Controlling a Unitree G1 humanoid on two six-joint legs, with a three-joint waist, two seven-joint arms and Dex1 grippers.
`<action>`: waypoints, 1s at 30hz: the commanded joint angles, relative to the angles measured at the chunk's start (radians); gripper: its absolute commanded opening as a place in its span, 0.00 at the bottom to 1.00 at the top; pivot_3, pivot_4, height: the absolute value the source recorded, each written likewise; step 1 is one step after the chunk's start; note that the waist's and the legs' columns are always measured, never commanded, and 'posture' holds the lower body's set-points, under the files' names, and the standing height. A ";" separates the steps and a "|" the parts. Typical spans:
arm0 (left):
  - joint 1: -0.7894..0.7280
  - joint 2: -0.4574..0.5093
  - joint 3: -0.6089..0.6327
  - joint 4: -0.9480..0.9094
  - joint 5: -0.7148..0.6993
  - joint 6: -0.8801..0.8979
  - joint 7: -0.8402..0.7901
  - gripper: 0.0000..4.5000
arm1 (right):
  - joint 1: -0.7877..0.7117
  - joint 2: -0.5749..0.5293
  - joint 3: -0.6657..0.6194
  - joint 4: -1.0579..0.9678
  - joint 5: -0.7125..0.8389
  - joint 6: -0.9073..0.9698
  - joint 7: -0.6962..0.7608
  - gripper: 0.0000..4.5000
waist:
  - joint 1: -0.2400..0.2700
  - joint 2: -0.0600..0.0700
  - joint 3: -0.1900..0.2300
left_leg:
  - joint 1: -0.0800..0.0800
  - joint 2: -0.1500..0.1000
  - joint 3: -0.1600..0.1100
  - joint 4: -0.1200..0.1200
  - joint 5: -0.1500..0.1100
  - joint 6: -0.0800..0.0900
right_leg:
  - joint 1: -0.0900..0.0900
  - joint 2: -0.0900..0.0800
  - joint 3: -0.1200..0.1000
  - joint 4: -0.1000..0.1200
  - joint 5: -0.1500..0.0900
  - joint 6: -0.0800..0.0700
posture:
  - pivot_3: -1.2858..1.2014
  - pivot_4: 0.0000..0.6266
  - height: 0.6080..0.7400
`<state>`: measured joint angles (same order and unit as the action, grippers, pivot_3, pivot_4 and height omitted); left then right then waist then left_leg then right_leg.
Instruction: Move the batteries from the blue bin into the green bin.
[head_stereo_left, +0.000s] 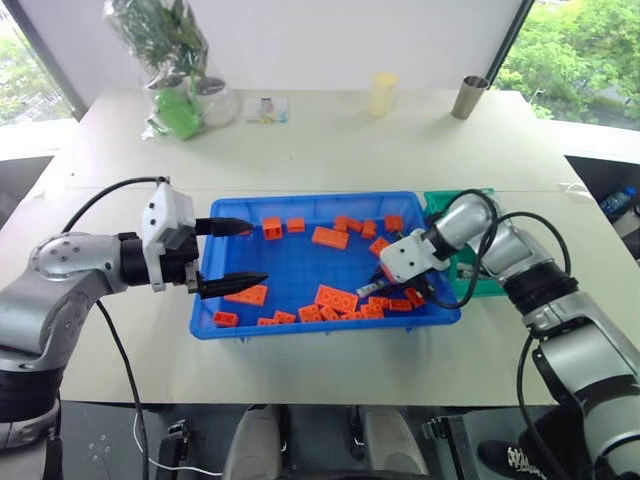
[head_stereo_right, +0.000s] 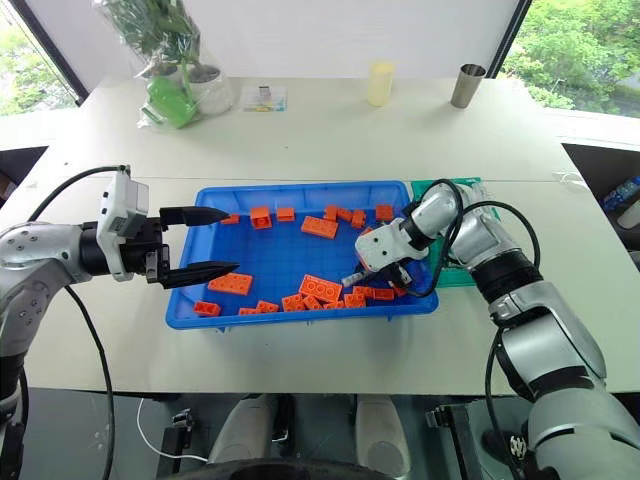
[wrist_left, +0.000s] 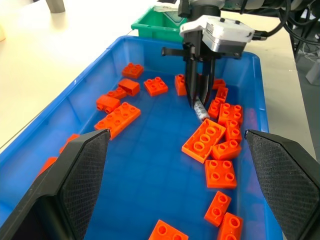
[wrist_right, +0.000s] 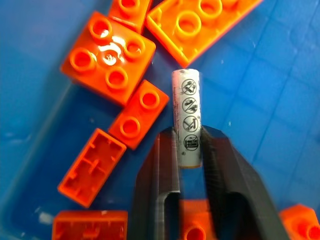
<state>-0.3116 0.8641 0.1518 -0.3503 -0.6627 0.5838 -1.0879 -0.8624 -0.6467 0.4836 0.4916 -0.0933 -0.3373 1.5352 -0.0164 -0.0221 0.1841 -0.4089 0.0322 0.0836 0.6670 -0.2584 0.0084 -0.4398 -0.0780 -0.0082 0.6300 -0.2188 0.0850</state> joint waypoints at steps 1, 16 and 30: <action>-0.027 0.010 0.020 0.001 -0.007 -0.011 -0.005 1.00 | 0.005 -0.001 -0.049 -0.048 0.024 0.051 -0.027 0.00 | 0.000 0.000 0.000 | 0.000 0.000 0.000 0.000 0.000 0.000 | 0.000 0.000 0.000 0.000 0.000 0.000 | 0.52 0.24 0.97; -0.062 -0.005 -0.020 0.066 0.018 -0.038 -0.046 1.00 | 0.123 -0.313 -0.481 -0.290 0.226 0.641 -0.194 0.00 | 0.007 0.000 0.000 | -0.001 -0.001 0.000 -0.001 -0.001 0.001 | 0.000 -0.002 -0.001 -0.002 -0.001 -0.002 | 0.52 0.24 0.97; -0.071 0.022 0.053 0.215 0.014 -0.034 -0.079 1.00 | 0.396 -0.394 -0.678 -0.355 0.308 0.620 -0.316 0.84 | 0.006 0.000 0.000 | 0.000 -0.001 0.001 0.000 0.000 0.000 | 0.000 -0.001 0.000 -0.001 0.000 0.000 | 0.52 0.24 0.97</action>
<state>-0.3820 0.8561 0.1405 -0.1529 -0.6421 0.5607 -1.1576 -0.4712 -0.9924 -0.1186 0.1420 0.1809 0.3122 1.1882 -0.0101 -0.0218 0.1841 -0.4093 0.0316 0.0849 0.6668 -0.2587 0.0088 -0.4399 -0.0791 -0.0082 0.6291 -0.2190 0.0851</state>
